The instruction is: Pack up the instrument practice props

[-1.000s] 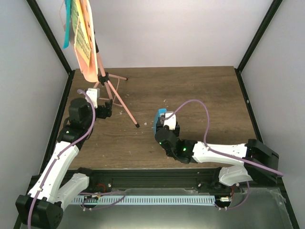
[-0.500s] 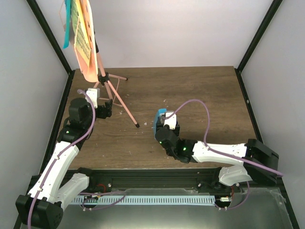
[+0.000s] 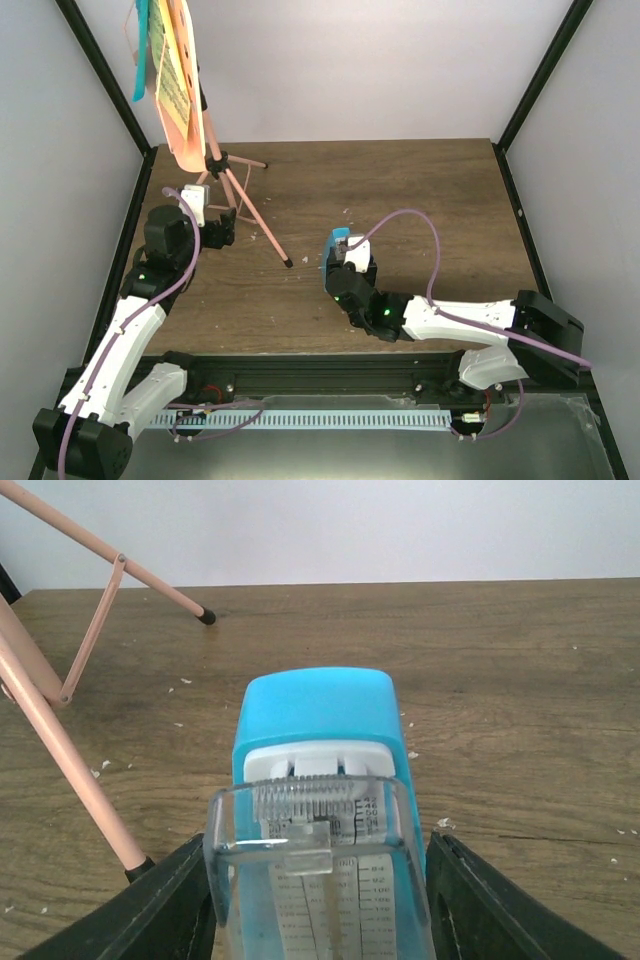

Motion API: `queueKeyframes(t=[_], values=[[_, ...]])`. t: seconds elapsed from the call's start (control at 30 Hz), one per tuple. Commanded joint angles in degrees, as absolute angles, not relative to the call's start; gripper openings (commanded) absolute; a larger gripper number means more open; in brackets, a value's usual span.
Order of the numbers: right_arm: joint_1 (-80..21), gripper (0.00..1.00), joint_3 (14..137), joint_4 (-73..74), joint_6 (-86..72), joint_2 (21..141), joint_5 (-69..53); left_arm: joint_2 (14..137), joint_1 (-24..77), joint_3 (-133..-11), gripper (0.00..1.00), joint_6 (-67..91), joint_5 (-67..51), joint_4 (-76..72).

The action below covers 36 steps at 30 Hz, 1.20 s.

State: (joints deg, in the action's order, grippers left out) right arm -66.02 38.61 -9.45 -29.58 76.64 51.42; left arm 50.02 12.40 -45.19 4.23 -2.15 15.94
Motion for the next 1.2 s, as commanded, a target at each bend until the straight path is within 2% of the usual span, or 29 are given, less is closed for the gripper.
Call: queueKeyframes(t=[0.0, 0.13, 0.2, 0.3, 0.33, 0.83, 1.03, 1.17], values=[[-66.2, 0.57, 36.7, -3.0, -31.2, 78.1, 47.7, 49.5, 12.2, -44.8, 0.87, 3.7, -1.8, 15.2], [-66.2, 0.62, 36.9, -2.9, -30.7, 77.1, 47.3, 49.5, 12.3, -44.7, 0.87, 3.7, -1.8, 15.3], [-66.2, 0.73, 37.3, -2.9, -29.8, 76.3, 46.7, 49.4, 12.3, -44.7, 0.87, 3.6, -1.8, 15.3], [-66.2, 0.98, 38.8, -1.7, -26.5, 74.5, 44.7, 49.4, 12.3, -44.7, 0.87, 3.5, -1.5, 15.3], [-66.2, 1.00, 39.3, -0.6, -26.0, 73.7, 44.3, 49.3, 12.3, -44.7, 0.87, 3.5, -1.4, 15.4], [-64.5, 1.00, 37.9, 9.4, -23.1, 52.5, 24.6, 48.6, 12.4, -44.1, 0.88, 3.4, -4.1, 14.9], [-53.7, 1.00, 37.1, 14.3, -29.6, 47.9, 13.5, 49.8, 18.0, -45.5, 0.88, 7.9, -7.7, 17.5], [-46.8, 0.94, 34.5, 15.3, -33.2, 47.1, 7.8, 49.8, 23.5, -44.1, 0.85, 19.1, -11.9, 17.0]])
